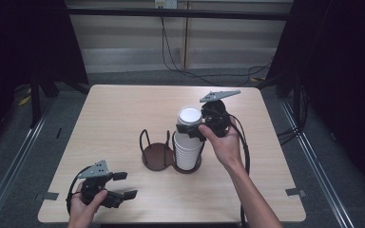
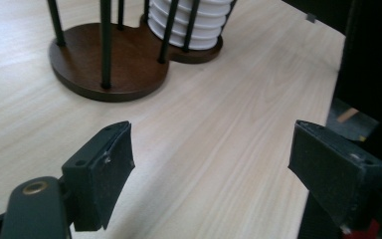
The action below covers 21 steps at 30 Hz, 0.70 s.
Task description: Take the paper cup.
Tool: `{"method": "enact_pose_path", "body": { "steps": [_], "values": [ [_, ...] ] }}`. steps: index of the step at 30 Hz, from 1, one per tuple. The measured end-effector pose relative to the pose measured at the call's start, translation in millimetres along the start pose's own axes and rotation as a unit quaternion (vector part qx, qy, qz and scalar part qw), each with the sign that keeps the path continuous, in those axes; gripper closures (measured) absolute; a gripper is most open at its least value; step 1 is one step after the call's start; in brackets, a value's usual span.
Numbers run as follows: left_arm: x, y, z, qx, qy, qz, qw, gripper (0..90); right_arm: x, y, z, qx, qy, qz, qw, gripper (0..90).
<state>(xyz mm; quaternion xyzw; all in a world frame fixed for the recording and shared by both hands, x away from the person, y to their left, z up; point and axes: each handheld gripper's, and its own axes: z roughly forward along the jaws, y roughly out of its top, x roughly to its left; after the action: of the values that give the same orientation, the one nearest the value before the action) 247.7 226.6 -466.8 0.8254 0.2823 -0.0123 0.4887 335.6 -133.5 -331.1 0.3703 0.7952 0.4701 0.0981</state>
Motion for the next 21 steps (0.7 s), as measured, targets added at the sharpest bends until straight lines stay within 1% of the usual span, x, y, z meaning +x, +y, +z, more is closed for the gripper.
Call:
{"method": "enact_pose_path", "body": {
  "steps": [6, 11, 16, 21],
  "values": [
    [0.4, -0.1, 0.3, 0.0, 0.005, -0.003, 1.0, 17.4, 1.6, 1.6, -1.2, 0.003, -0.005, -0.008, 1.0, 18.4],
    [0.6, -0.1, 0.9, 0.002, 0.005, -0.002, 1.0, 17.4, 2.0, 2.9, -1.7, 0.008, -0.008, -0.012, 0.9999, 19.1],
    [0.8, -0.4, 1.6, 0.005, 0.003, -0.004, 1.0, 17.2, 1.9, 4.5, -2.2, 0.01, -0.009, -0.01, 0.9999, 19.1],
    [1.0, -0.6, 2.5, 0.007, 0.002, -0.005, 1.0, 17.2, 2.4, 5.8, -4.9, 0.002, -0.009, -0.01, 0.9999, 19.6]
  ]
}}
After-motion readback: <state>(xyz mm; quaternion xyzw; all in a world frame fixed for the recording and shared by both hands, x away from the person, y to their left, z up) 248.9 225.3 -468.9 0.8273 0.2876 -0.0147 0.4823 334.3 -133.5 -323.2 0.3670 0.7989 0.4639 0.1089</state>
